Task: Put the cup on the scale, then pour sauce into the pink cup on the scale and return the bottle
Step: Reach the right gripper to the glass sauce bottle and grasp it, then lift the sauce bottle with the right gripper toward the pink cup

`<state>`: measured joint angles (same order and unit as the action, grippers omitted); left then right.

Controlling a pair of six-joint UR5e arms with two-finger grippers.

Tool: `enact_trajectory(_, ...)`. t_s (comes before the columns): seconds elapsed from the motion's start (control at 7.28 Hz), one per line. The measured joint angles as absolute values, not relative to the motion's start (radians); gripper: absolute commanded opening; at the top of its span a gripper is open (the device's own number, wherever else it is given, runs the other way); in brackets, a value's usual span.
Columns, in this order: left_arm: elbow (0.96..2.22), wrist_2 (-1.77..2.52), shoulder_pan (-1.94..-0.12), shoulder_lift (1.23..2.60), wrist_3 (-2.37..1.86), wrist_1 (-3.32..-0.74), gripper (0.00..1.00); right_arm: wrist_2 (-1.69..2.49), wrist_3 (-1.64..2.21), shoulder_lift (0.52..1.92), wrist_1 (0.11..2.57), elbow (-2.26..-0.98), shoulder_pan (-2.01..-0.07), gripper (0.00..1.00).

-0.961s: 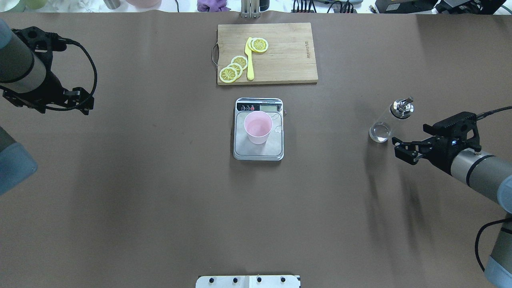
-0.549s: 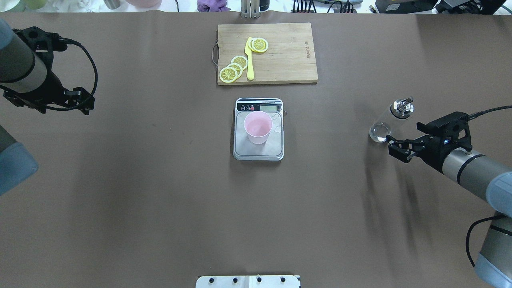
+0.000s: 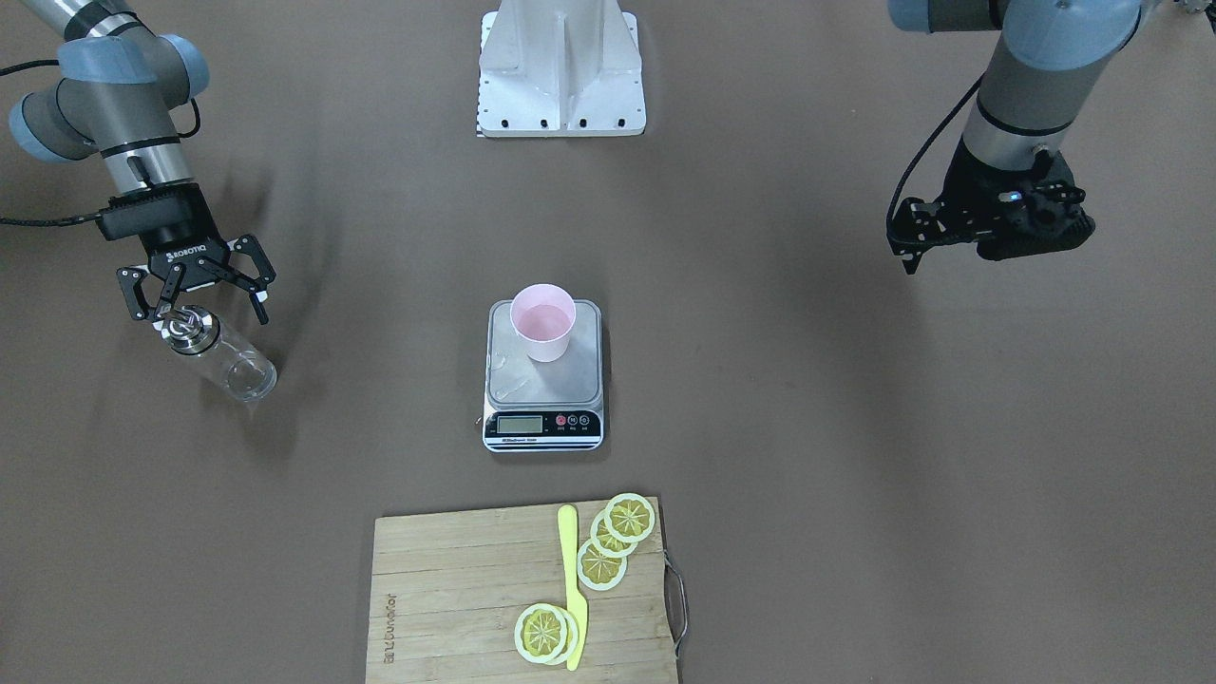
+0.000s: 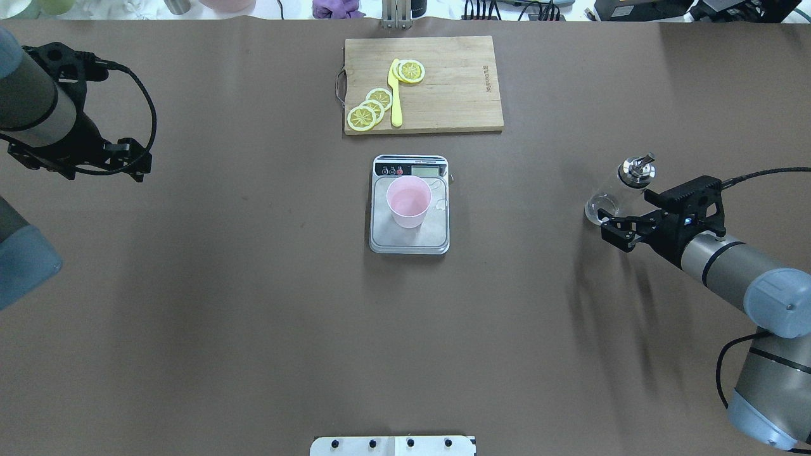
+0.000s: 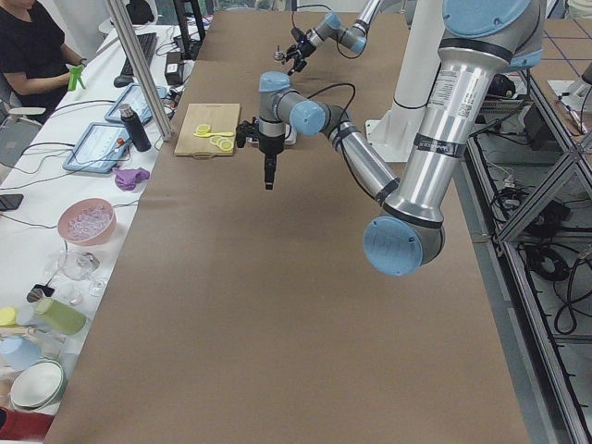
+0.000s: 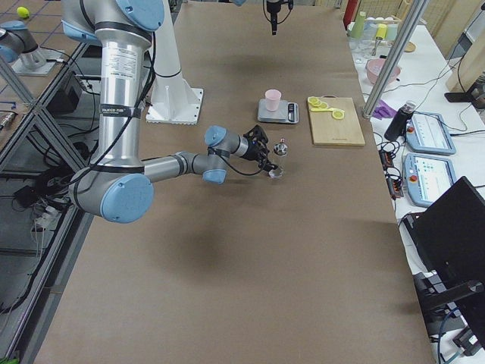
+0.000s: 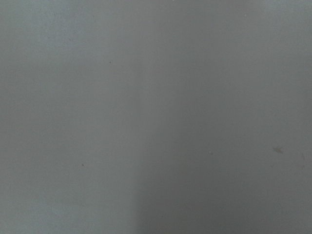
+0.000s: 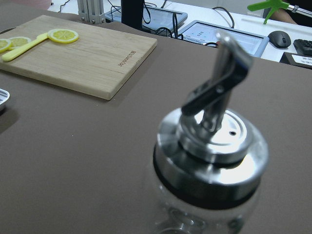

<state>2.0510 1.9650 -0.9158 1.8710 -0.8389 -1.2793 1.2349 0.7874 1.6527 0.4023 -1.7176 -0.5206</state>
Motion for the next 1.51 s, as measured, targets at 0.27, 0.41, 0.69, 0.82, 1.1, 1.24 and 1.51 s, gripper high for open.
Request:
enact_trajectory(0.27, 2.049, 1.965, -0.915, 1.876, -0.839, -1.279, 0.99, 1.235, 0.787, 1.634, 0.402, -1.696, -0.521, 0.98)
enact_trajectory(0.41, 2.048, 1.965, -0.915, 1.882, -0.84, -1.279, 0.99, 1.235, 0.787, 1.625, 0.402, -1.682, -0.521, 0.98)
enact_trajectory(0.69, 2.046, 1.965, -0.914, 1.889, -0.841, -1.279, 0.99, 1.234, 0.787, 1.607, 0.402, -1.66, -0.528, 0.93)
enact_trajectory(0.82, 2.045, 1.965, -0.914, 1.889, -0.841, -1.278, 0.99, 1.235, 0.785, 1.598, 0.402, -1.652, -0.537, 0.93)
enact_trajectory(1.1, 2.044, 1.965, -0.914, 1.89, -0.841, -1.278, 0.99, 1.237, 0.784, 1.591, 0.403, -1.64, -0.554, 0.76)
enact_trajectory(1.24, 2.043, 1.965, -0.914, 1.89, -0.841, -1.279, 0.99, 1.237, 0.784, 1.584, 0.403, -1.635, -0.558, 0.17)
enact_trajectory(1.51, 2.042, 1.965, -0.914, 1.89, -0.841, -1.279, 0.99, 1.236, 0.786, 1.563, 0.406, -1.624, -0.56, 0.0)
